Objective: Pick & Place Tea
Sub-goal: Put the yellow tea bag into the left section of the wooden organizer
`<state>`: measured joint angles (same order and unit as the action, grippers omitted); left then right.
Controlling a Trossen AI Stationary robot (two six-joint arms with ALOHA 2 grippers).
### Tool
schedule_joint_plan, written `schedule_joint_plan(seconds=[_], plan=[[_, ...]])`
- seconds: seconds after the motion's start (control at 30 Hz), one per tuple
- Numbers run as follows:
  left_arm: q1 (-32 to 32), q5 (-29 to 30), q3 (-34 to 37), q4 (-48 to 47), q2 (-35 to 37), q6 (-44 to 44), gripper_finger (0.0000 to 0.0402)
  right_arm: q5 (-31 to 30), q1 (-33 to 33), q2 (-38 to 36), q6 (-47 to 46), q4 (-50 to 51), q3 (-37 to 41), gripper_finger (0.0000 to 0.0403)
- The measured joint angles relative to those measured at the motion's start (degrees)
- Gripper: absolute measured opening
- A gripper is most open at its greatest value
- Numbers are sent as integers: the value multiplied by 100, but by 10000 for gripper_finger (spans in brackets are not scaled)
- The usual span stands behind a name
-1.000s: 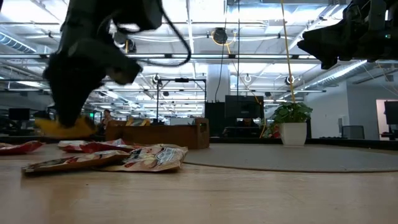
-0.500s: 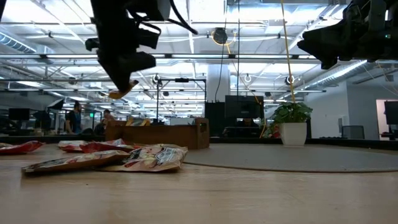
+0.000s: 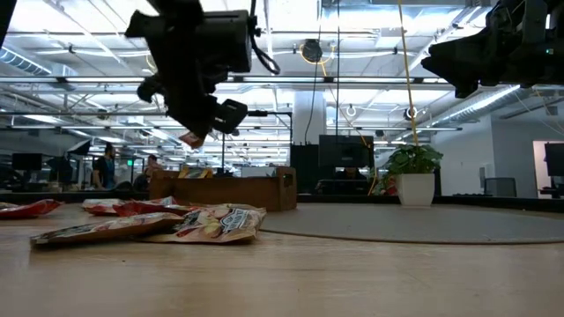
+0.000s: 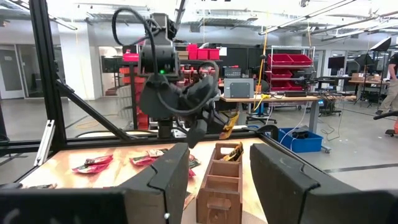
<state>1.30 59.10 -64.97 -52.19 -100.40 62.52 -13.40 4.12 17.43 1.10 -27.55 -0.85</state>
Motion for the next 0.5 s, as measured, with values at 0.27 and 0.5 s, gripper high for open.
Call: schedule_joint_plan(seconds=[0.27,0.5], plan=[[191,383,647,526,0,857,8,0,0,0,0,0,-1,155],[260,191,1024,1756,2,683,6,1,-2,0,0,0,-1,155]])
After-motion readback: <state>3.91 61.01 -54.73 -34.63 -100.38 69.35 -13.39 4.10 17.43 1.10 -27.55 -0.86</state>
